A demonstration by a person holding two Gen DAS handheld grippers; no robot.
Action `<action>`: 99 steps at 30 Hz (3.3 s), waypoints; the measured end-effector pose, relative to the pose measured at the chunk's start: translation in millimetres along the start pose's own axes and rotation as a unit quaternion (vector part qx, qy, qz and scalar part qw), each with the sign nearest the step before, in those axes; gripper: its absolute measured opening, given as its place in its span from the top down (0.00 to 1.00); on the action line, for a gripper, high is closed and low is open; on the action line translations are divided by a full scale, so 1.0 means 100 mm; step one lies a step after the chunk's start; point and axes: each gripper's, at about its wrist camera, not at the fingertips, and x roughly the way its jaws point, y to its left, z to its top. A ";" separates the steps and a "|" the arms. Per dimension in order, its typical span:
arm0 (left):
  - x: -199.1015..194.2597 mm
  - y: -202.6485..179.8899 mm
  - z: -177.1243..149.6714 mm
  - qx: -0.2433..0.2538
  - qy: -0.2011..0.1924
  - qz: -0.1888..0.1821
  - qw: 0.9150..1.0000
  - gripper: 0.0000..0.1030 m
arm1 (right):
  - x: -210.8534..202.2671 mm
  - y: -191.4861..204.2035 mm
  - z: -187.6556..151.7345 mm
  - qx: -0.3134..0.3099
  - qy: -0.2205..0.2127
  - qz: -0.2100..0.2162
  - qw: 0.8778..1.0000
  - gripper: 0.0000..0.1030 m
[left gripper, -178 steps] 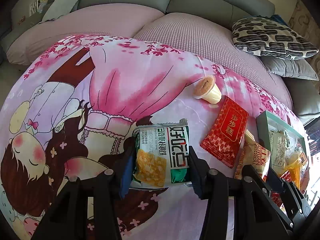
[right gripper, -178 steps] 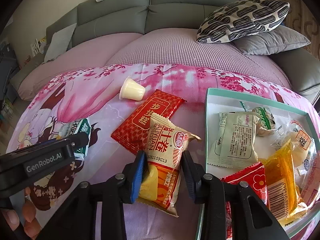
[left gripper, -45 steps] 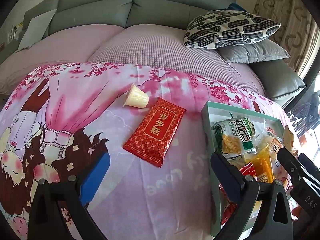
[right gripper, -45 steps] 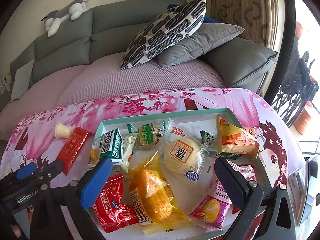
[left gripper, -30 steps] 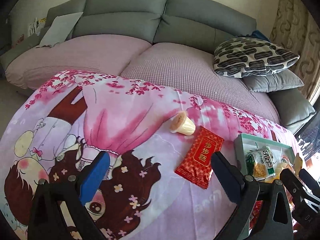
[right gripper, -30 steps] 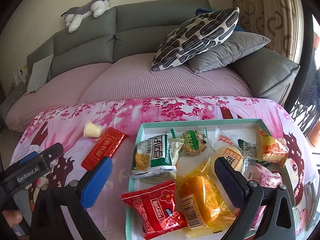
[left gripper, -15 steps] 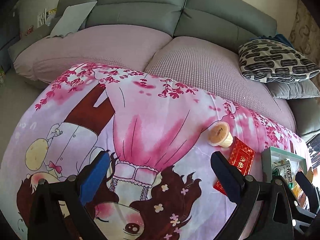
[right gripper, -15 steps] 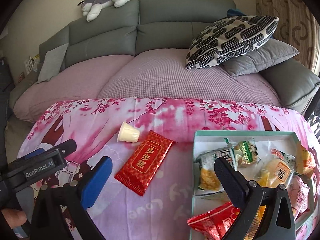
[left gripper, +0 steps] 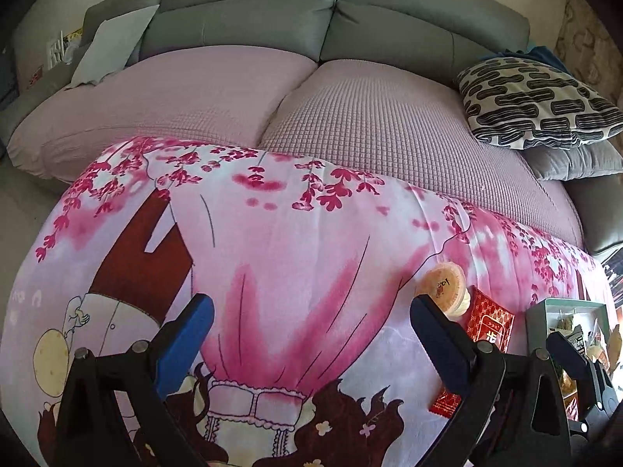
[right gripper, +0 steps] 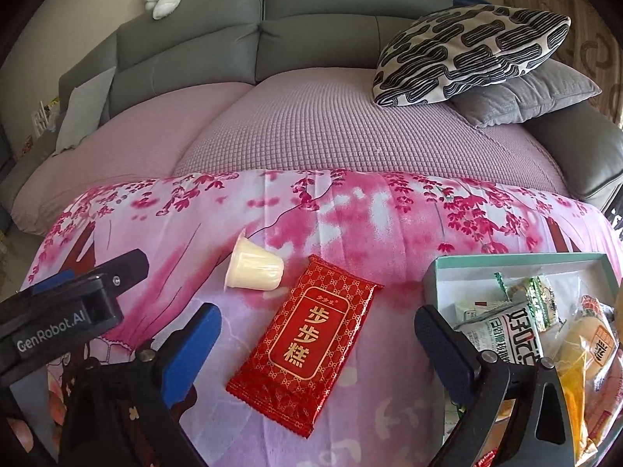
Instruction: Organize snacks
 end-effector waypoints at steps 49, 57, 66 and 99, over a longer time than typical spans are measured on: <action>0.54 -0.86 -0.04 0.083 0.019 -0.057 0.995 0.19 | 0.28 -0.19 -0.12 -0.010 0.014 -0.007 1.000 0.48; 0.50 -0.81 -0.05 0.075 0.013 -0.077 0.994 0.53 | 0.27 -0.19 -0.12 -0.006 0.014 -0.004 1.000 0.50; 0.29 -0.48 -0.03 0.030 -0.010 -0.072 0.997 0.57 | 0.20 -0.23 -0.09 0.004 0.001 0.010 1.000 0.52; 0.20 -0.30 -0.09 0.005 0.010 -0.096 0.995 0.52 | 0.02 -0.24 -0.05 0.005 -0.018 0.024 1.000 0.52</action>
